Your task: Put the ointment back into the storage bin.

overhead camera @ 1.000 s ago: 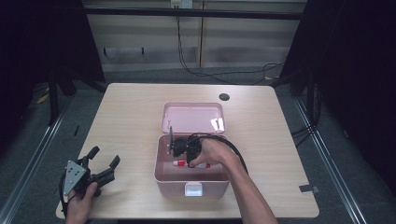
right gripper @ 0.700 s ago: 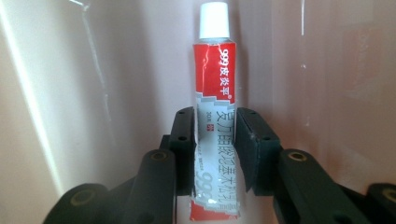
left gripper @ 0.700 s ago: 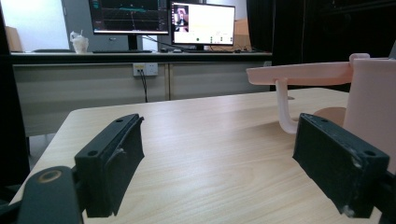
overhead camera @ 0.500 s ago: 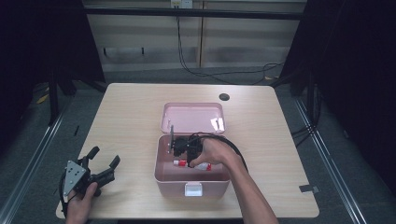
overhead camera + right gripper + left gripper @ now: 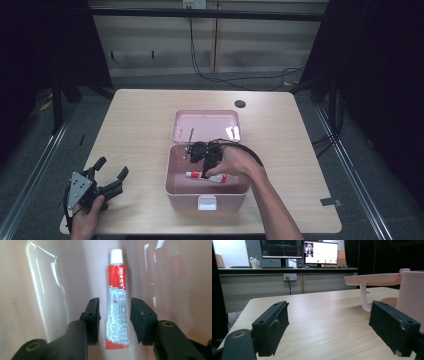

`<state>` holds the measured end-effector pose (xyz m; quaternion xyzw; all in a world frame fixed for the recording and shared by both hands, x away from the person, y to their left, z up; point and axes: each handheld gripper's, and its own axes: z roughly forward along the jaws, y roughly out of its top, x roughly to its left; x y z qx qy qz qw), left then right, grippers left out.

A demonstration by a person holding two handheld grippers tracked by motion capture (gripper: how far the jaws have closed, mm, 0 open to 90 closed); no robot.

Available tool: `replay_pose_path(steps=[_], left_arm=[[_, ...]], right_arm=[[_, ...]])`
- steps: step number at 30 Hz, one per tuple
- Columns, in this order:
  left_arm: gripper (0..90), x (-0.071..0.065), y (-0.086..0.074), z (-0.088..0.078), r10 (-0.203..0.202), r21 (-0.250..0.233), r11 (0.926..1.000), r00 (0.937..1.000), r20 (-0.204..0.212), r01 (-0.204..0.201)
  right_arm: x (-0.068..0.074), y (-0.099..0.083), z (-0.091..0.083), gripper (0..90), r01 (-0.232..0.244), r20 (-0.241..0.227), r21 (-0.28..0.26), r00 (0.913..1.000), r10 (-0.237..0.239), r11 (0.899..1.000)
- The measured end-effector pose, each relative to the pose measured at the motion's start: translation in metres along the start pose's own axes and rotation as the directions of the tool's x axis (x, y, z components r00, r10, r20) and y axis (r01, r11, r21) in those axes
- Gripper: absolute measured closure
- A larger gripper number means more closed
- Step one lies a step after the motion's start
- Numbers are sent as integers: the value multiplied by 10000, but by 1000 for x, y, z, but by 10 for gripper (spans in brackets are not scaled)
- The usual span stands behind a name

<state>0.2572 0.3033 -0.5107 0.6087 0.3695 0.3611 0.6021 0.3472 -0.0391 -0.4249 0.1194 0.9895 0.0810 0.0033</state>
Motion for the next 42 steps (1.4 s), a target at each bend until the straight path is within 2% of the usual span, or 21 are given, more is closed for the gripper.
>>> replay_pose_path(steps=[10, 12, 14, 15, 16, 22, 27, 29, 30, 35, 36, 40, 41, 42], left_arm=[[158, 0, 0, 0, -42, -5, 10000, 10000, 8, 42], [158, 0, 0, 0, -15, 17, 10000, 10000, 6, 15], [158, 0, 0, 0, -71, -4, 10000, 10000, 16, 71], [158, 0, 0, 0, 7, 29, 10000, 10000, 8, -7], [158, -1, 0, 0, -100, -24, 9999, 9999, 14, 100], [158, 0, 0, 0, -68, -2, 10000, 10000, 14, 68], [158, 0, 0, 0, 5, 3, 10000, 10000, -10, -5], [158, 0, 0, 0, -5, 4, 10000, 10000, -5, 5], [158, 0, 0, 0, 13, 9, 10000, 10000, -8, -13], [158, -1, 0, 0, -81, -32, 10000, 10000, -9, 81], [158, 0, 0, 0, 3, 21, 10000, 10000, -4, -3], [158, -1, 0, 0, -82, -4, 10000, 10000, 7, 82], [158, -1, 0, 0, -78, -3, 10000, 10000, 6, 78], [158, 0, 0, 0, -36, 21, 10000, 10000, 4, 36]], right_arm=[[2, -17, -16, 500, -480, -72, -953, 9988, 475, 9943], [4, -20, -22, 484, -645, 49, -1239, 9978, 656, 9902], [5, -23, -28, 461, -689, -34, -1610, 9976, 692, 9845], [5, -26, -30, 448, -775, -26, -1763, 9969, 783, 9813], [6, -27, -33, 447, -966, -74, -1851, 9953, 969, 9780], [7, -39, -45, 437, -1166, -188, -2671, 9931, 1158, 9566], [8, -52, -53, 429, -1338, -174, -3481, 9905, 1363, 9279], [8, -57, -56, 429, -1426, -205, -3925, 9890, 1463, 9086], [8, -58, -57, 428, -1424, -172, -4024, 9888, 1480, 9043], [9, -70, -64, 428, -1566, -353, -4833, 9866, 1596, 8613], [10, -72, -66, 428, -1685, -436, -4955, 9846, 1693, 8521], [13, -80, -72, 434, -1781, -394, -5428, 9816, 1870, 8207], [14, -82, -73, 435, -1778, -364, -5617, 9810, 1905, 8080], [15, -84, -74, 433, -1833, -306, -5718, 9788, 2025, 7996]])
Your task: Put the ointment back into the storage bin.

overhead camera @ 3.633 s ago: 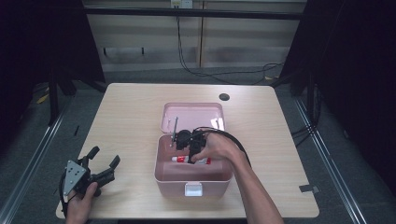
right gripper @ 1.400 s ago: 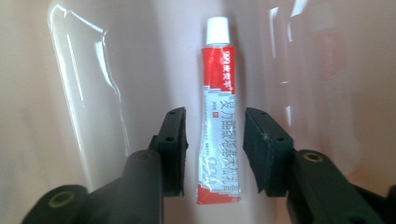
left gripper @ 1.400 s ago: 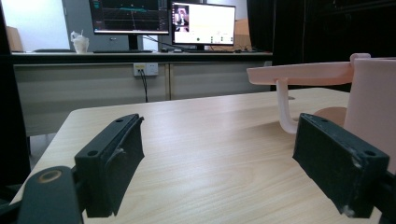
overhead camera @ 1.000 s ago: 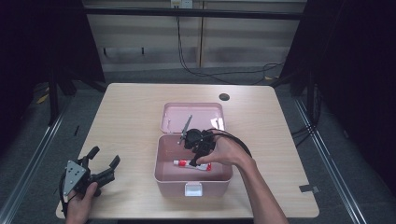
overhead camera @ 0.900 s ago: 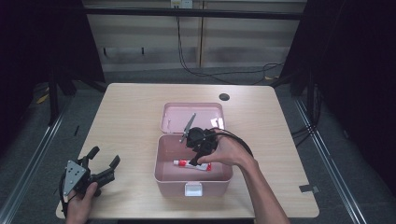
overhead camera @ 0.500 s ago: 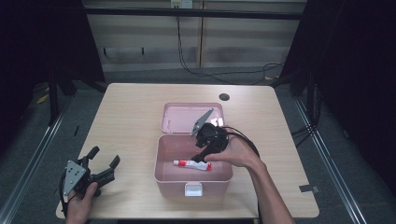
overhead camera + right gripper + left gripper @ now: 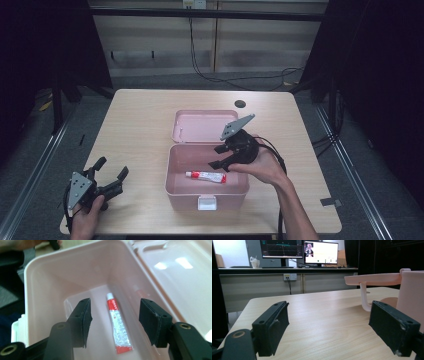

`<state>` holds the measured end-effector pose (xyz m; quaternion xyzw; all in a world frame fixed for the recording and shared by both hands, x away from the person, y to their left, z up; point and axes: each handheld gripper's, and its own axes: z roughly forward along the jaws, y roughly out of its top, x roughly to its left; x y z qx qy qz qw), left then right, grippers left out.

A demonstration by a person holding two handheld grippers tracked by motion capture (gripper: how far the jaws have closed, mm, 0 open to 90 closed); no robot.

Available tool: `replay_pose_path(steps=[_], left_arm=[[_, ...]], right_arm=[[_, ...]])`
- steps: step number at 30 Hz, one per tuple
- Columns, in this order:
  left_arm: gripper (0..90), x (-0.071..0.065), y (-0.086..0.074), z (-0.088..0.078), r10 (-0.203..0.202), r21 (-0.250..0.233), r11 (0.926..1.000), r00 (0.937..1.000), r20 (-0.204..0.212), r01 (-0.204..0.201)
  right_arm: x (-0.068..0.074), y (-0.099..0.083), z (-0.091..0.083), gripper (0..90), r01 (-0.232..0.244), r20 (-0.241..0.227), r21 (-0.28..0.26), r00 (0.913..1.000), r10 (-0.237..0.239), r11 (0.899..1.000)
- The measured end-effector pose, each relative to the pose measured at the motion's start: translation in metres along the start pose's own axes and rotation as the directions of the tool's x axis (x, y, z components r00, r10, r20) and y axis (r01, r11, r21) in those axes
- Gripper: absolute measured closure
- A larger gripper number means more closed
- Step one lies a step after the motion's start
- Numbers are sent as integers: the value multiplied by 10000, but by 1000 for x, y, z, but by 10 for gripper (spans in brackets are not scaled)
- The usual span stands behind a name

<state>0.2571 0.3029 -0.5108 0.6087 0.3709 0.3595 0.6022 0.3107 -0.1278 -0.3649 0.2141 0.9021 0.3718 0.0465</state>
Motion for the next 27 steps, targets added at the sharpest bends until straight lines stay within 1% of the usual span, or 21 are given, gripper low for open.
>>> replay_pose_path(steps=[2, 4, 6, 9, 10, 12, 13, 15, 16, 17, 18, 19, 20, 21, 22, 23, 24, 26, 27], left_arm=[[158, 0, 0, 0, -30, -17, 10000, 10000, -5, 30], [158, 0, 0, 0, -33, -18, 10000, 10000, -5, 33], [158, 0, 0, 0, -25, -11, 10000, 10000, -13, 25], [158, 0, 0, 0, -27, -14, 10000, 10000, -13, 27], [158, 0, 0, 0, -22, -13, 10000, 10000, -16, 22], [158, 0, 0, 0, -16, -8, 10000, 10000, -1, 16], [158, 0, 0, 0, 11, 14, 10000, 10000, -8, -11], [158, 0, 0, 0, 6, 11, 10000, 10000, -19, -6], [158, 0, 0, 0, 9, 11, 10000, 10000, -23, -9], [158, 0, 0, 0, 1, 6, 10000, 10000, -20, -1], [158, 0, 0, 0, 5, 10, 10000, 10000, -19, -5], [158, 0, 0, 0, 3, 10, 10000, 10000, -19, -3], [158, 0, 0, 0, -37, -17, 10000, 10000, -10, 37], [158, 0, 0, 0, 8, 10, 10000, 10000, -23, -8], [158, 0, 0, 0, 3, 7, 10000, 10000, -19, -3], [158, 0, 0, 0, -27, -11, 10000, 10000, -23, 27], [158, 0, 0, 0, -2, 4, 10000, 10000, -17, 2], [158, 0, 0, 0, -31, -15, 10000, 10000, -6, 31], [158, 0, 0, 0, -10, 4, 10000, 10000, -2, 10]], right_arm=[[1, -2, -4, 420, -36, 165, -165, 9999, 39, 9999], [2, -3, -9, 419, -73, 433, -388, 9990, 90, 9992], [2, -7, -15, 420, -189, 678, -815, 9974, 245, 9965], [1, -15, -28, 419, -534, 925, -1501, 9934, 678, 9872], [0, -17, -31, 419, -574, 1025, -1607, 9919, 745, 9853], [-1, -24, -38, 418, -752, 1284, -1962, 9865, 1017, 9777], [-2, -27, -41, 421, -887, 1434, -2106, 9823, 1205, 9735], [-3, -33, -48, 404, -1198, 1848, -2226, 9692, 1626, 9675], [-4, -36, -52, 399, -1276, 1967, -2344, 9646, 1756, 9637], [-4, -40, -55, 398, -1368, 2016, -2494, 9609, 1896, 9587], [-5, -43, -59, 392, -1479, 2127, -2652, 9548, 2074, 9528], [-5, -46, -63, 390, -1548, 2309, -2861, 9466, 2249, 9456], [-6, -50, -65, 384, -1607, 2447, -2983, 9399, 2381, 9408], [-6, -54, -68, 367, -1743, 2615, -3043, 9301, 2580, 9365], [-7, -58, -69, 362, -1865, 2819, -3109, 9183, 2778, 9320], [-7, -64, -72, 356, -1952, 2942, -3166, 9101, 2918, 9283], [-8, -68, -73, 348, -2044, 2989, -3214, 9046, 3038, 9246], [-8, -77, -75, 344, -2217, 3239, -3239, 8874, 3280, 9198], [-8, -84, -76, 336, -2323, 3385, -3266, 8763, 3429, 9162]])
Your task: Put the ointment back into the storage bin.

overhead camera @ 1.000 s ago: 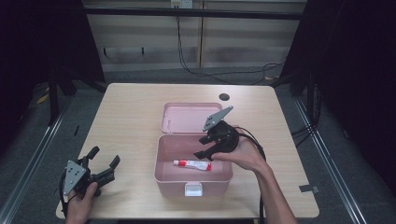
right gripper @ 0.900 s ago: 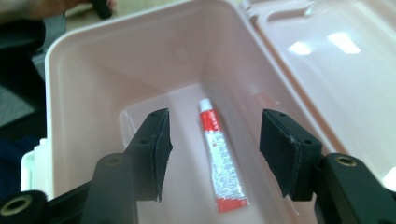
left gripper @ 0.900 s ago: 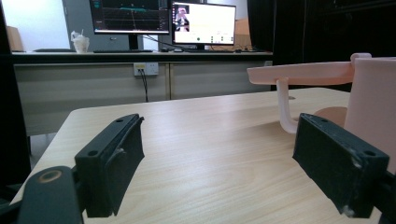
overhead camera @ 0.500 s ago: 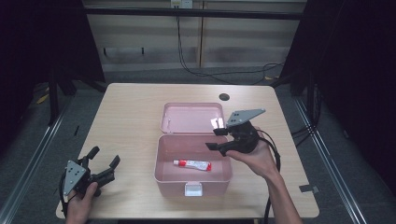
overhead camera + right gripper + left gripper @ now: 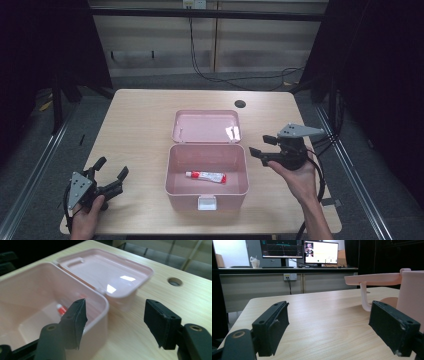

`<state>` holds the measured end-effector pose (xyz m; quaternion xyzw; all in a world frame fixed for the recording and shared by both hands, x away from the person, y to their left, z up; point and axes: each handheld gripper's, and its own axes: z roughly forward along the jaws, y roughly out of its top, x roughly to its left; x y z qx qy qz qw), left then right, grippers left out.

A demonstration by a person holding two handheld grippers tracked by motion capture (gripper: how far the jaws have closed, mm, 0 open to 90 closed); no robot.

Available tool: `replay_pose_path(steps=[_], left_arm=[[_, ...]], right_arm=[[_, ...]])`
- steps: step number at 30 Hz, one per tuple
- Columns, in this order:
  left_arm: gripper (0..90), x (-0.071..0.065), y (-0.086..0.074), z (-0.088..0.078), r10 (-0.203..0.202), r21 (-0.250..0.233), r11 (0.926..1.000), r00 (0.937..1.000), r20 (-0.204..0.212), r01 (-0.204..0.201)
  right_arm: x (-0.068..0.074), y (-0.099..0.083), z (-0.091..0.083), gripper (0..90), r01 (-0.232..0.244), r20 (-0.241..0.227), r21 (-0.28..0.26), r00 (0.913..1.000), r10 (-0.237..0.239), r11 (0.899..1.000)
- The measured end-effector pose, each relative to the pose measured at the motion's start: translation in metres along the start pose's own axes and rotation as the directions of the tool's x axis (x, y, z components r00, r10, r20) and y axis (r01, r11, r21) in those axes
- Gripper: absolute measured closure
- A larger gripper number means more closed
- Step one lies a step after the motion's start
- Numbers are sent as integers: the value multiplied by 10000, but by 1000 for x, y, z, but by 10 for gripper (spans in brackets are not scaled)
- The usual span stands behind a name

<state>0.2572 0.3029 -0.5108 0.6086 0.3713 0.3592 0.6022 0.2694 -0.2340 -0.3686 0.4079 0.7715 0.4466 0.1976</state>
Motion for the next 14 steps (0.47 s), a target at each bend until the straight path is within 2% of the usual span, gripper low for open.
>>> replay_pose_path(steps=[3, 5, 7, 9, 14], left_arm=[[158, 0, 0, 0, 2, 4, 10000, 10000, -3, -2], [158, 0, 0, 0, 12, 6, 10000, 10000, -2, -12], [158, 0, 0, 0, 17, 9, 10000, 10000, -20, -17], [158, 0, 0, 0, 11, 0, 10000, 10000, -32, -11], [158, 0, 0, 0, 24, 3, 10000, 10000, -53, -24]], right_arm=[[-7, -16, -5, 319, -260, 401, 140, 9989, 254, 9996], [-13, -30, -6, 307, -630, 797, 306, 9950, 604, 9975], [-22, -45, -5, 281, -952, 1246, 771, 9885, 852, 9925], [-30, -62, -4, 282, -1447, 1533, 1131, 9800, 1267, 9830], [-46, -103, 2, 287, -2038, 2136, 1906, 9634, 1620, 9603]])
